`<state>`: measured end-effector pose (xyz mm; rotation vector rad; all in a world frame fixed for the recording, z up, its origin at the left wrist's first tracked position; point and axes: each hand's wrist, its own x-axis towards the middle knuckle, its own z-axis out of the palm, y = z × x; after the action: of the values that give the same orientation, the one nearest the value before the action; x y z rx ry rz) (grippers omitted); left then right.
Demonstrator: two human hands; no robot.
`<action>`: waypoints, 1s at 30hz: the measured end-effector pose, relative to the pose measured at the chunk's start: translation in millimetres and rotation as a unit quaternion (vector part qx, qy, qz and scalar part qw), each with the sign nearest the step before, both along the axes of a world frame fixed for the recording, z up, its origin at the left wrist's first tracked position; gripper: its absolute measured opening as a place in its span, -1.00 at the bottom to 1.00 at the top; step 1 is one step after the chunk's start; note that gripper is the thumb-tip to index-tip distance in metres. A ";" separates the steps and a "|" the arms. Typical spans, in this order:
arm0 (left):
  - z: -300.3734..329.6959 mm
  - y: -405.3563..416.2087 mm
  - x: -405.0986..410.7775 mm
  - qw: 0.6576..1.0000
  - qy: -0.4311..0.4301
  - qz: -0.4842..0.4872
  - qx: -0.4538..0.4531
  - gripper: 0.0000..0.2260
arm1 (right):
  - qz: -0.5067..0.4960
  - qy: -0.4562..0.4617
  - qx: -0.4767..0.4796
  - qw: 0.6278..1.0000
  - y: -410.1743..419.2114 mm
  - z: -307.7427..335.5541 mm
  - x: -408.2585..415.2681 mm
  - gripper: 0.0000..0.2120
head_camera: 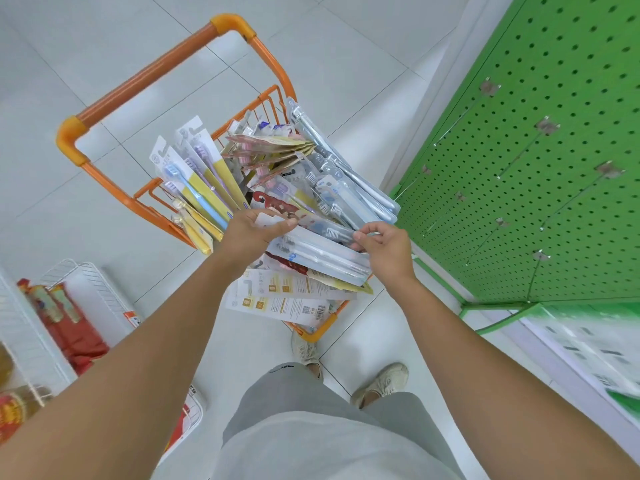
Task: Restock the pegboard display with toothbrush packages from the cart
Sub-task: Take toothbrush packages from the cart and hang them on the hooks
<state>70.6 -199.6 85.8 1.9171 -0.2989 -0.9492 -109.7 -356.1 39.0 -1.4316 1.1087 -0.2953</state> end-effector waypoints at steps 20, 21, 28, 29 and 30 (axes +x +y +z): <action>60.0 21.2 78.8 0.995 -0.030 0.082 -0.052 -0.83 | -0.022 -0.057 0.105 0.993 -0.4 57.4 38.1 -0.91; 65.9 22.7 82.0 0.994 -0.036 0.085 -0.058 -0.84 | -0.025 -0.058 0.112 0.992 -2.3 59.5 37.1 -0.91; 112.1 20.4 96.6 0.984 -0.053 0.078 -0.151 -0.92 | -0.055 -0.141 0.156 0.976 -29.8 108.7 21.4 -0.95; 118.8 15.2 94.0 0.985 -0.047 0.054 -0.160 -0.93 | -0.063 -0.147 0.142 0.977 -35.8 119.1 17.2 -0.95; 125.2 8.2 90.1 0.985 -0.038 0.034 -0.164 -0.96 | -0.072 -0.150 0.120 0.979 -42.0 130.2 12.0 -0.95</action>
<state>160.7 -191.4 211.0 1.6507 -0.4060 -0.7334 -97.7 -398.2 169.2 -1.0562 0.9645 -0.4490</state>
